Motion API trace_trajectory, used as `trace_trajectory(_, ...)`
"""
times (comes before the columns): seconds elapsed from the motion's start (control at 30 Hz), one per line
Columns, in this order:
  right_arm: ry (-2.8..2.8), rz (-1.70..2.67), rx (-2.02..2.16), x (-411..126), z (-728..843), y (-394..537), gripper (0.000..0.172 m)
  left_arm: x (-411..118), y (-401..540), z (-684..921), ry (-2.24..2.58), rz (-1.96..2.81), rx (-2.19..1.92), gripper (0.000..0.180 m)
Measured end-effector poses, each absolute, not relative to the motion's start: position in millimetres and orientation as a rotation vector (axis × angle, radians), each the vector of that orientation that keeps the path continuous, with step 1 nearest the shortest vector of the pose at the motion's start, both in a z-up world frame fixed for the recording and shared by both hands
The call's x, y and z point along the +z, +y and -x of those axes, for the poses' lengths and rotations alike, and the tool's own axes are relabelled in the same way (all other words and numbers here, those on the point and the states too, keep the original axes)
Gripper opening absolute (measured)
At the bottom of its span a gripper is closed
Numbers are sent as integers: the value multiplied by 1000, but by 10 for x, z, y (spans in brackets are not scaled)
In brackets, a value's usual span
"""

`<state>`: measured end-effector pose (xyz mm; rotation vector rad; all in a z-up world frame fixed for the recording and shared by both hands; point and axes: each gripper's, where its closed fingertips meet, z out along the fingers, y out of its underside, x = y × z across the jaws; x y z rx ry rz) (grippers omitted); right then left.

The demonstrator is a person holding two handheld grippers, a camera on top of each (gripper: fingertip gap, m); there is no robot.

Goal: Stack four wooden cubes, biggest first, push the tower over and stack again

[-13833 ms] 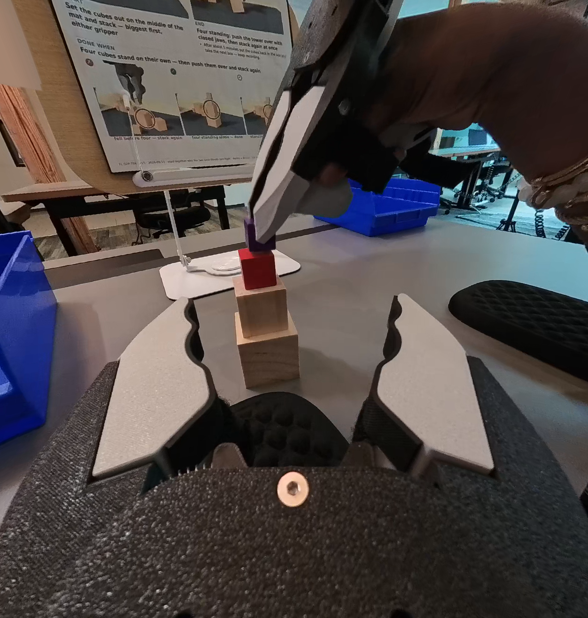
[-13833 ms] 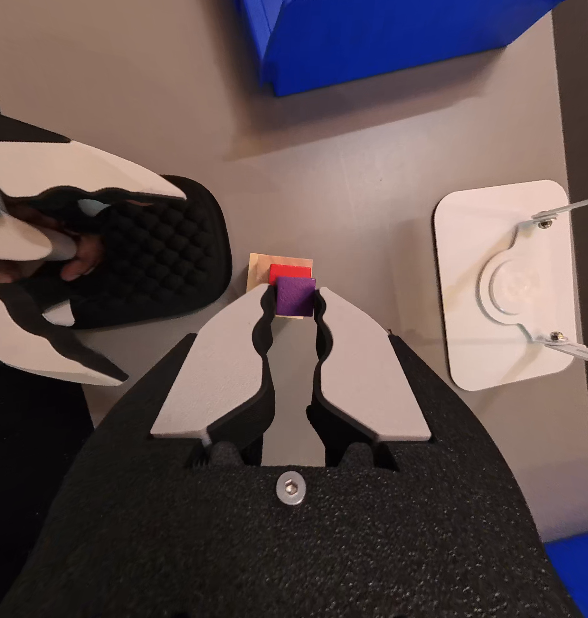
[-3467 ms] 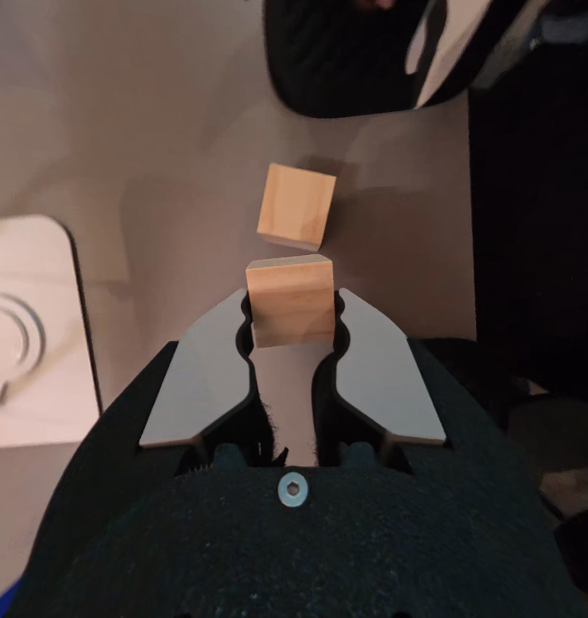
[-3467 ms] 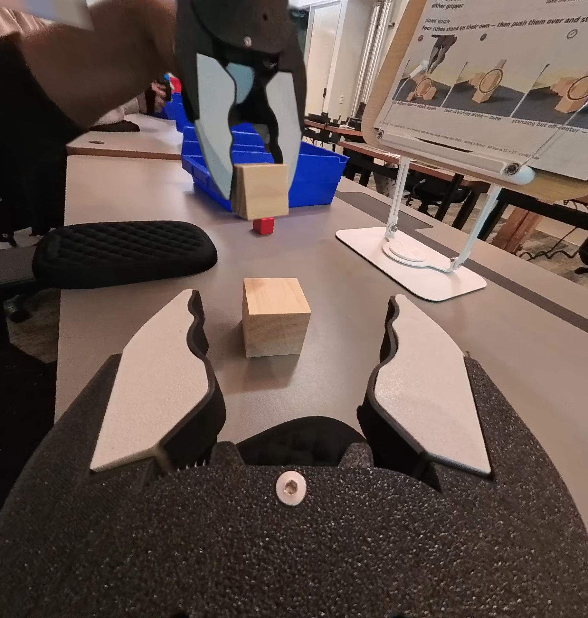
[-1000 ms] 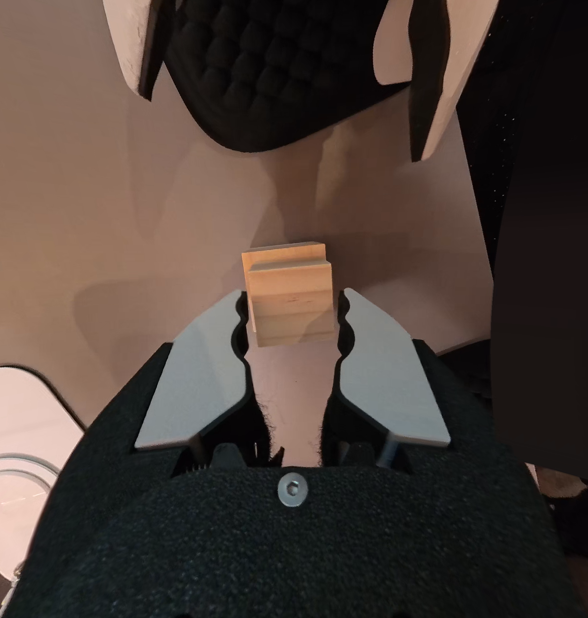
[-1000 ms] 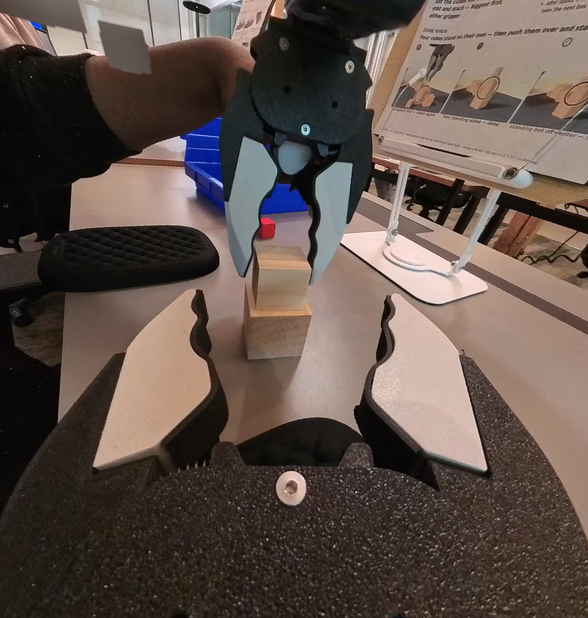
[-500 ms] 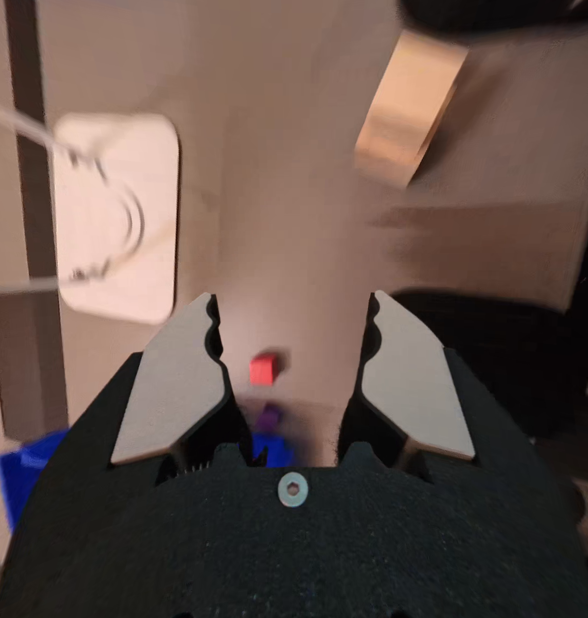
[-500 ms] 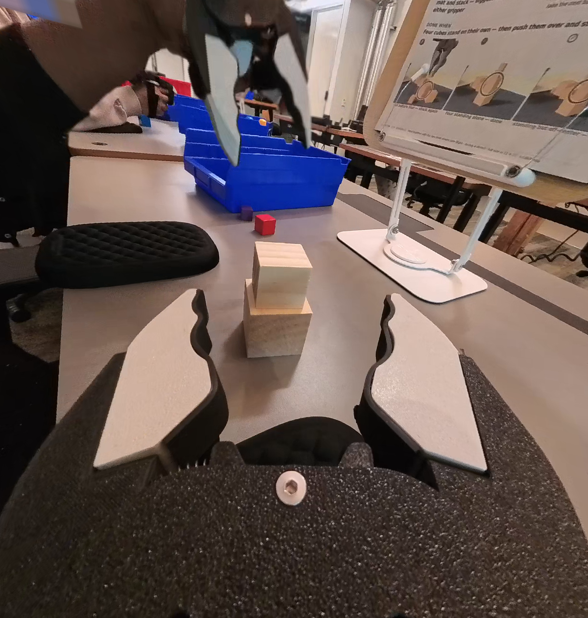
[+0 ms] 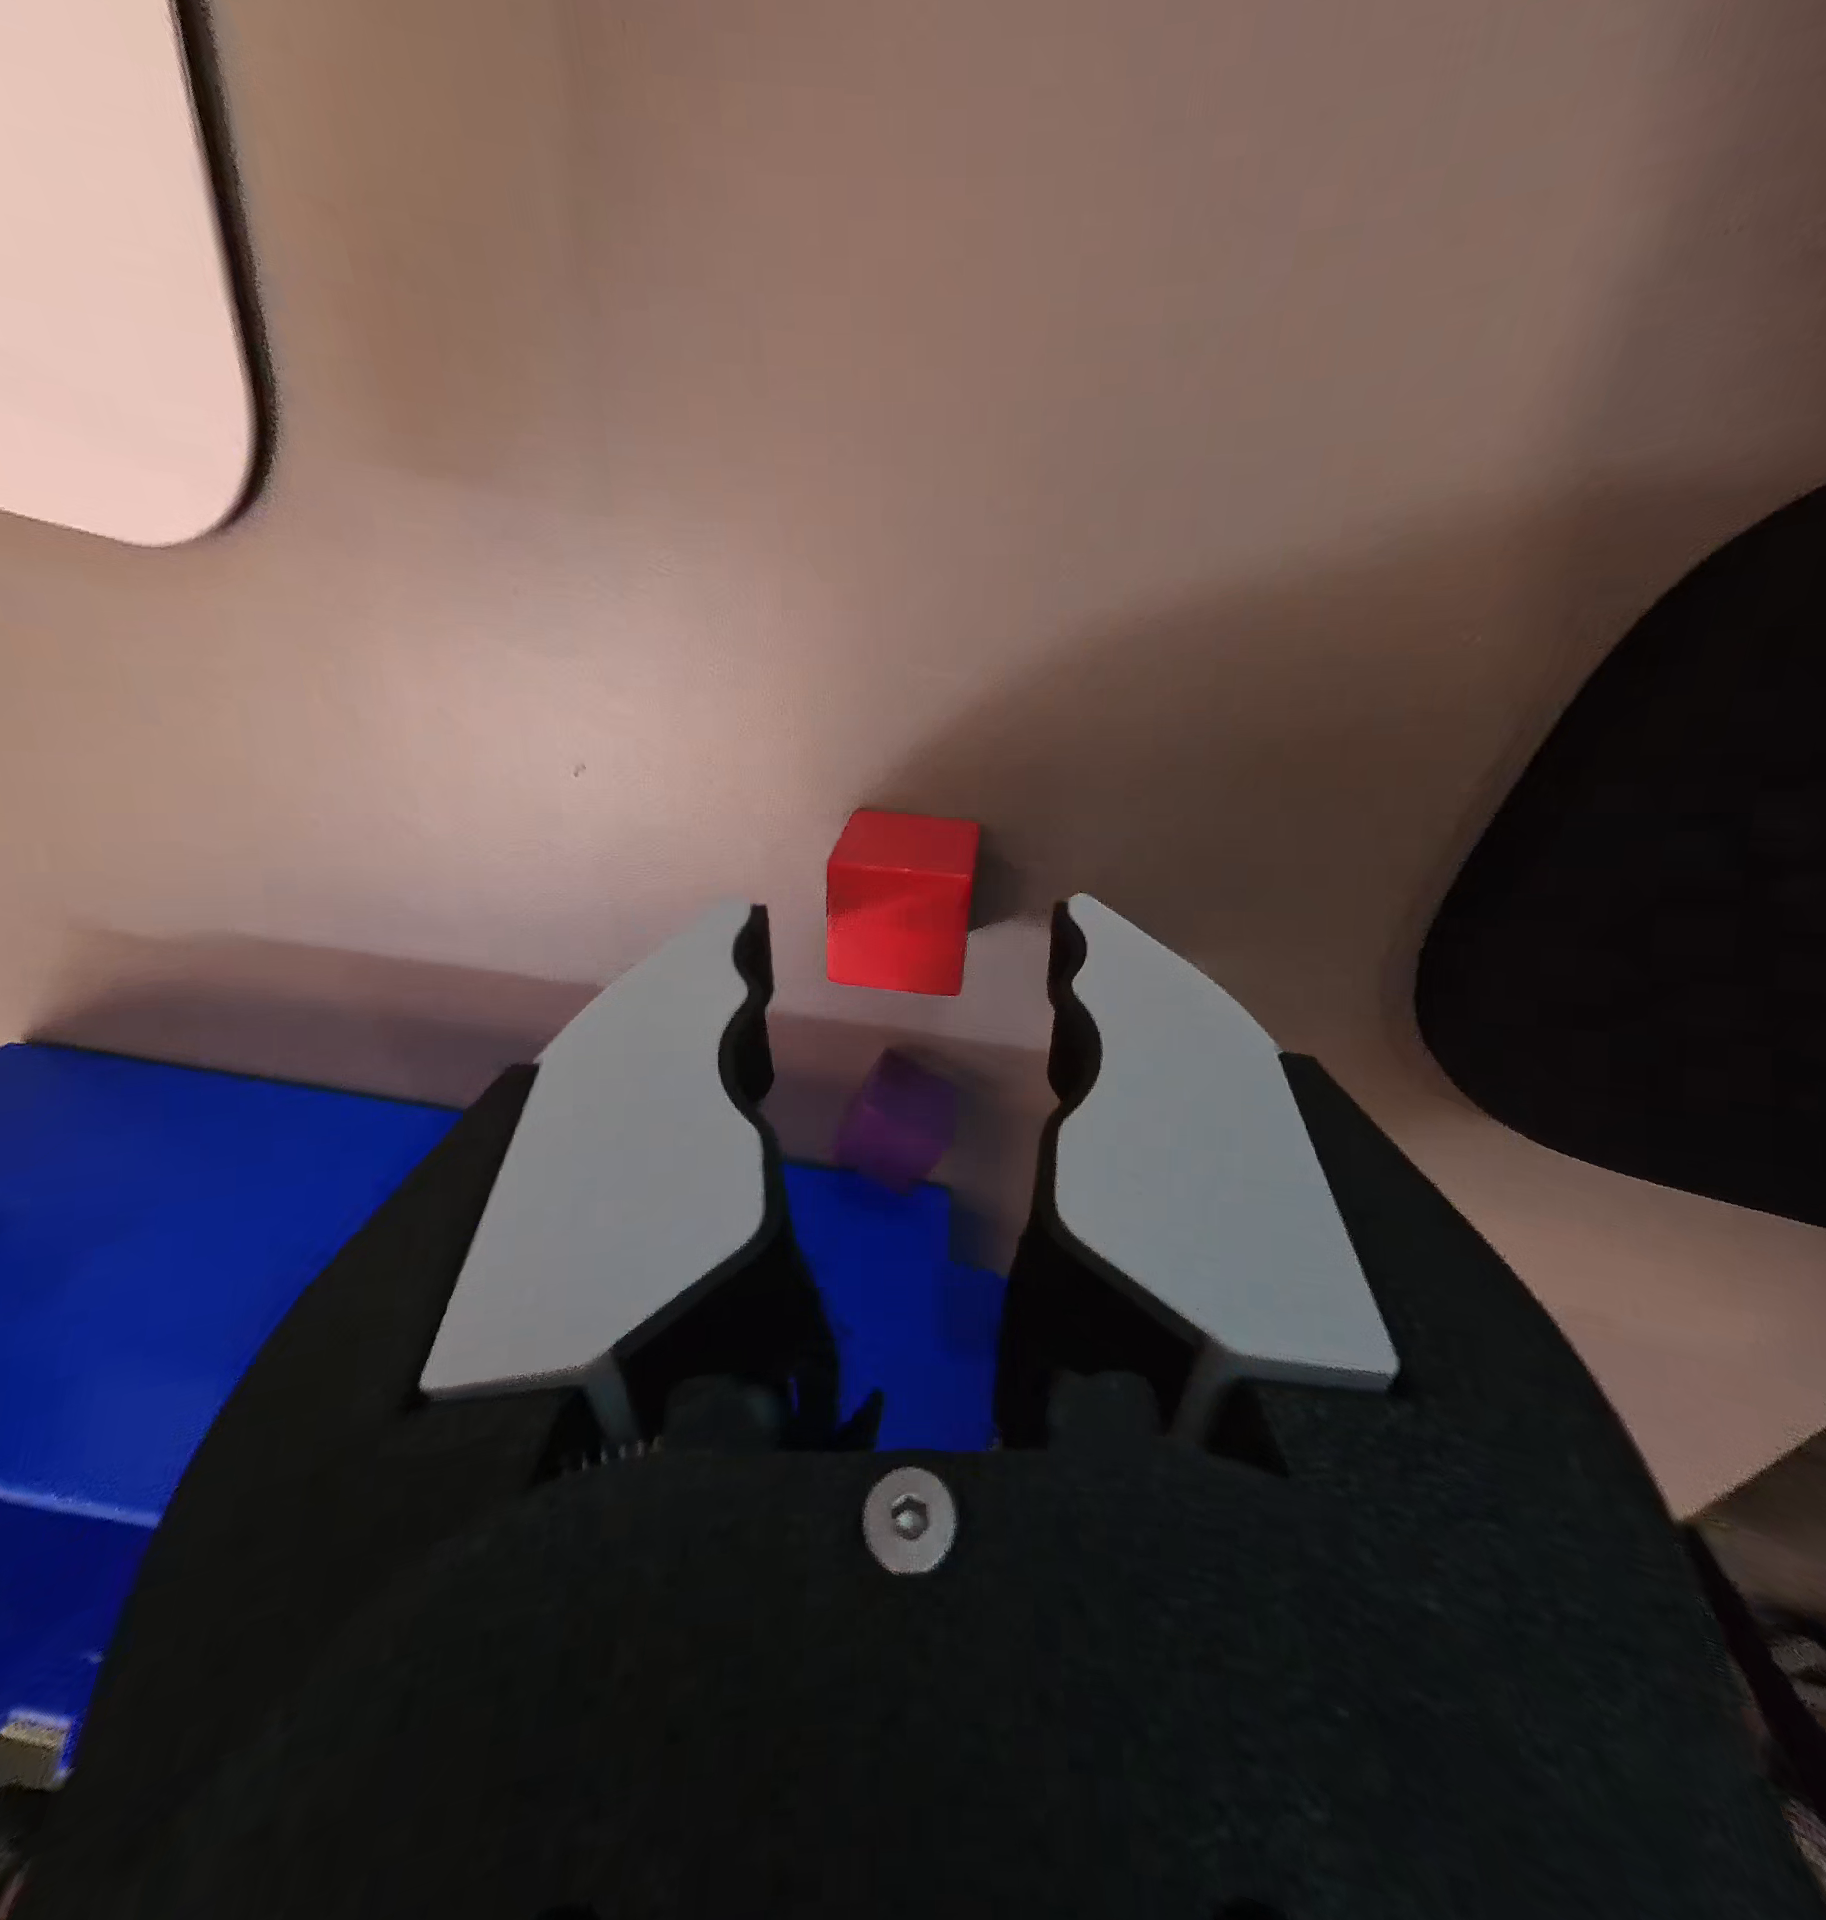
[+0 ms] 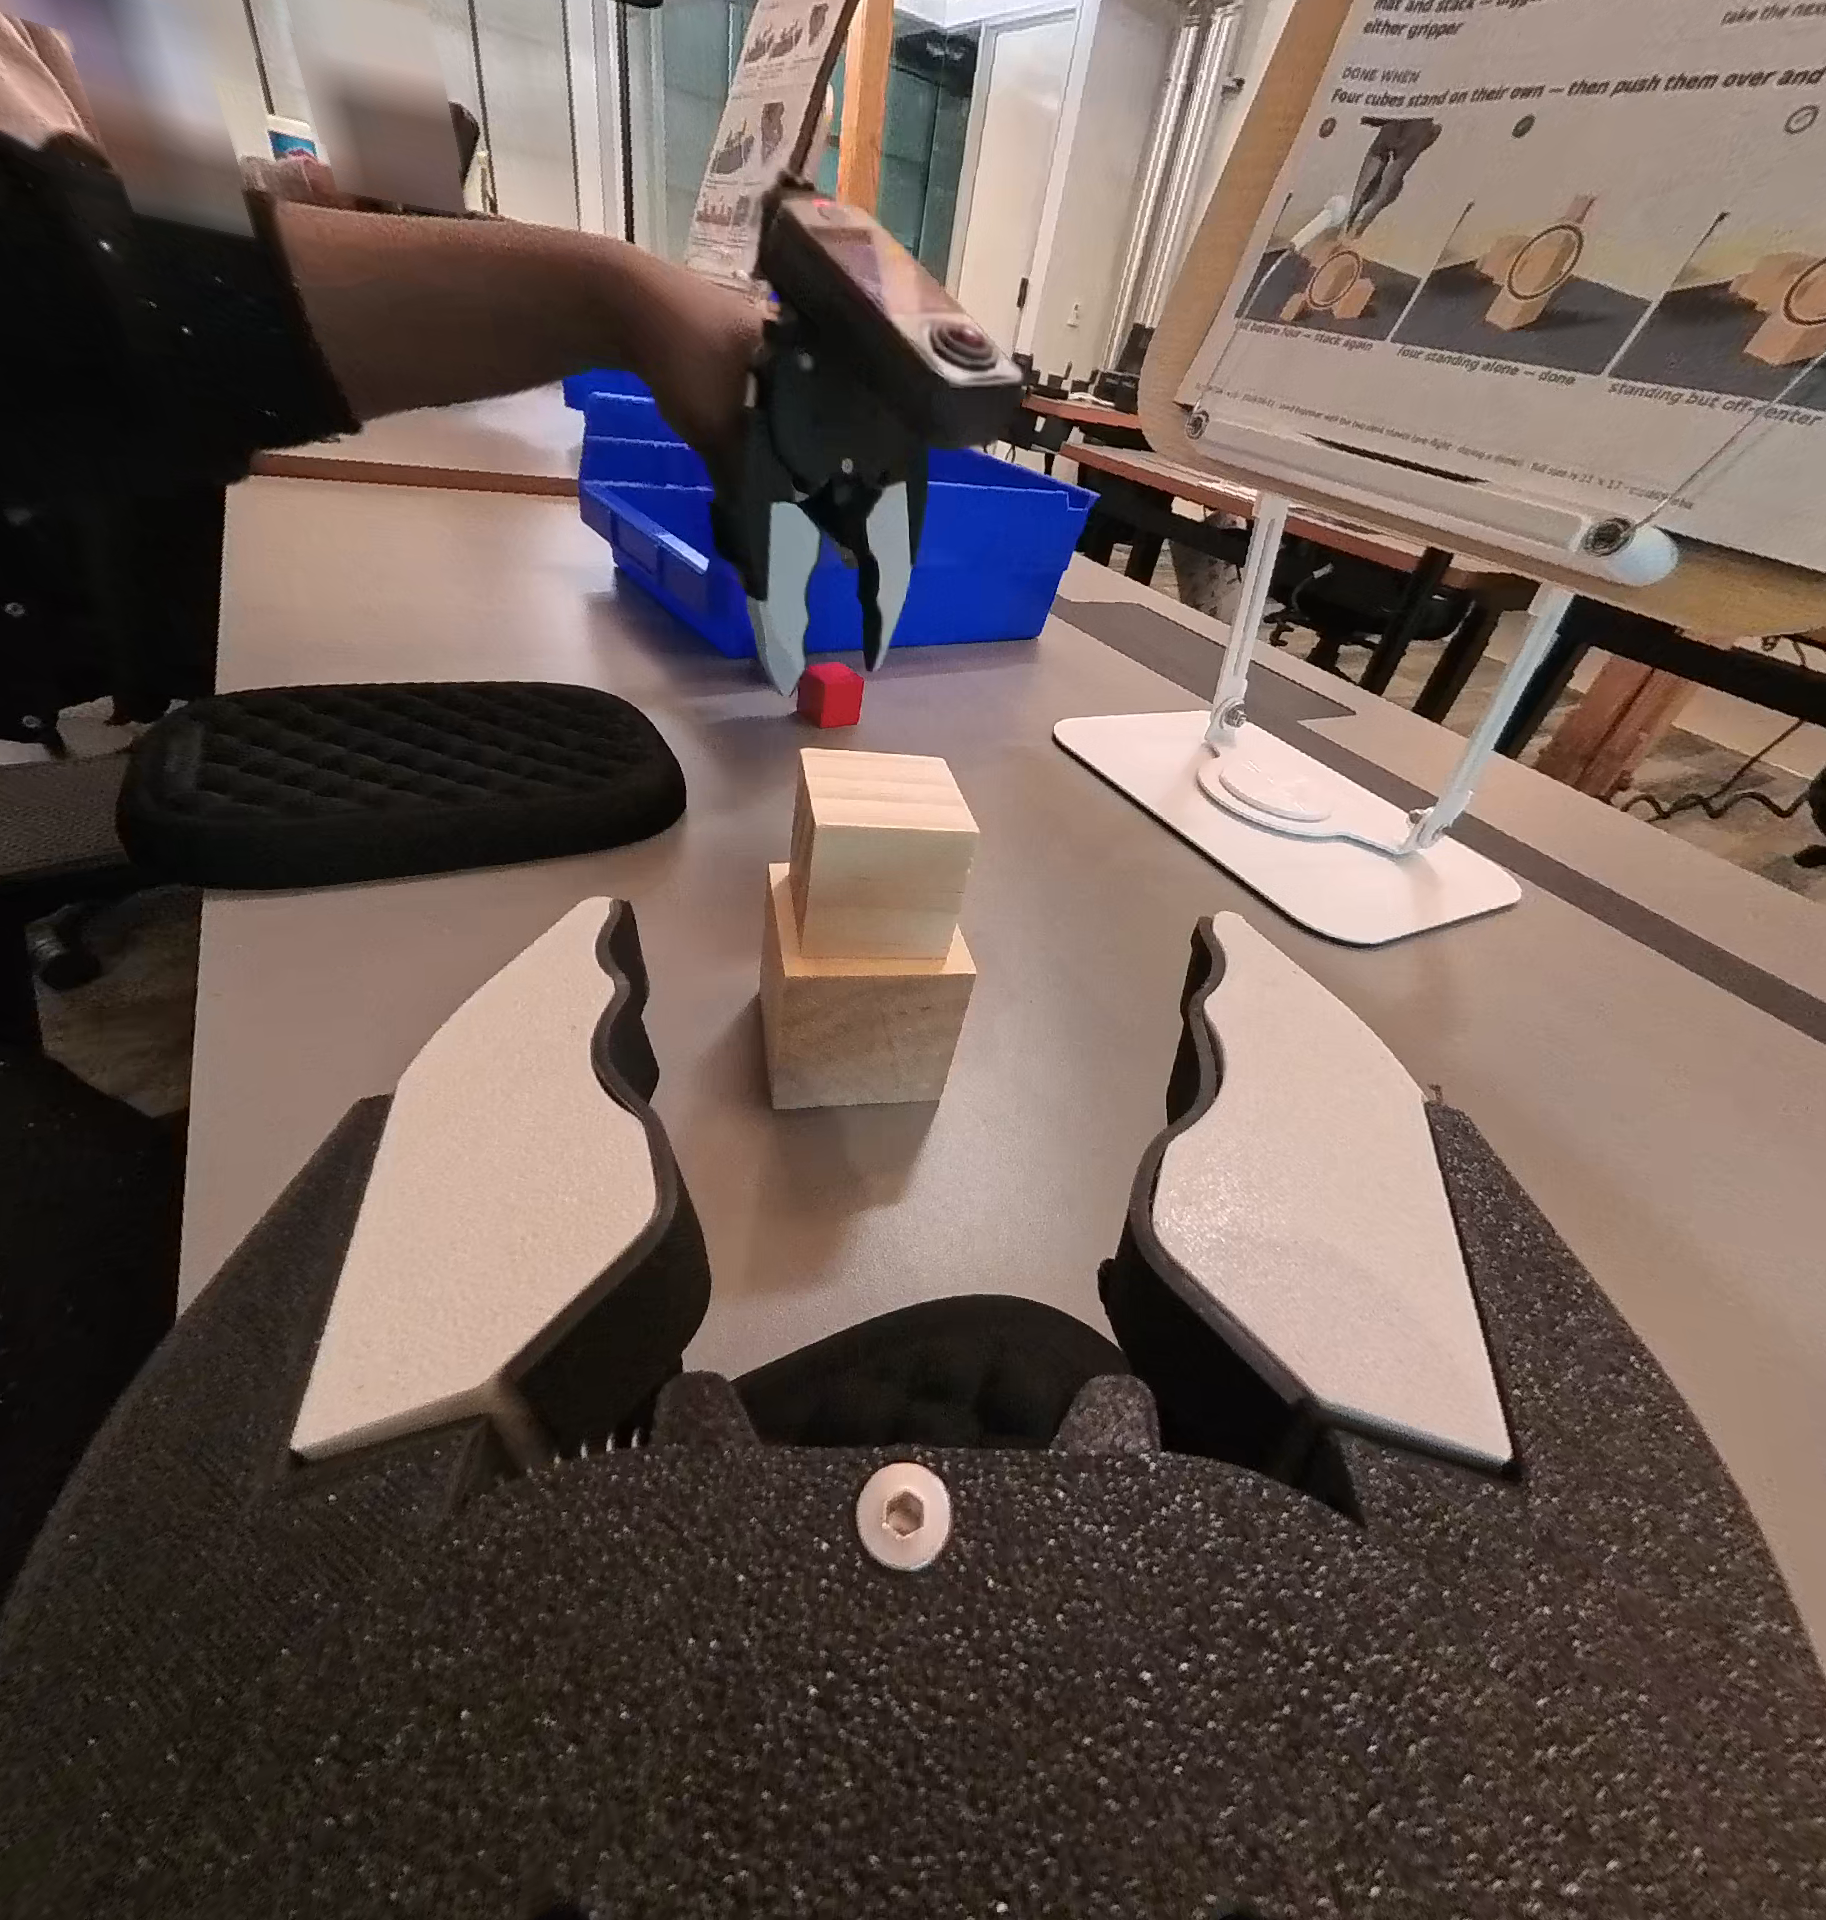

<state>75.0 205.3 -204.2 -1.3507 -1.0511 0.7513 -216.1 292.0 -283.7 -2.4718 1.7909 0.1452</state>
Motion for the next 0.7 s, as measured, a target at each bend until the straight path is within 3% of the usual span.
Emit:
trace_trajectory(0.3, -1057, 1345, 744, -2044, -748, 2045, 97, -2912, 2918, 2204, 1853, 2529, 195, 45)
trace_trajectory(0.43, -1055, 1343, 743, -2042, -751, 2044, 96, -2940, 2898, 2188, 1885, 2528, 178, 27)
trace_trajectory(0.5, -1055, 1345, 743, -2042, -751, 2046, 96, -2913, 2860, 2164, 1875, 2549, 133, 27)
trace_trajectory(0.7, -1057, 1349, 748, -2047, -750, 2049, 96, -2385, 2762, 1842, 1815, 2484, 75, 27)
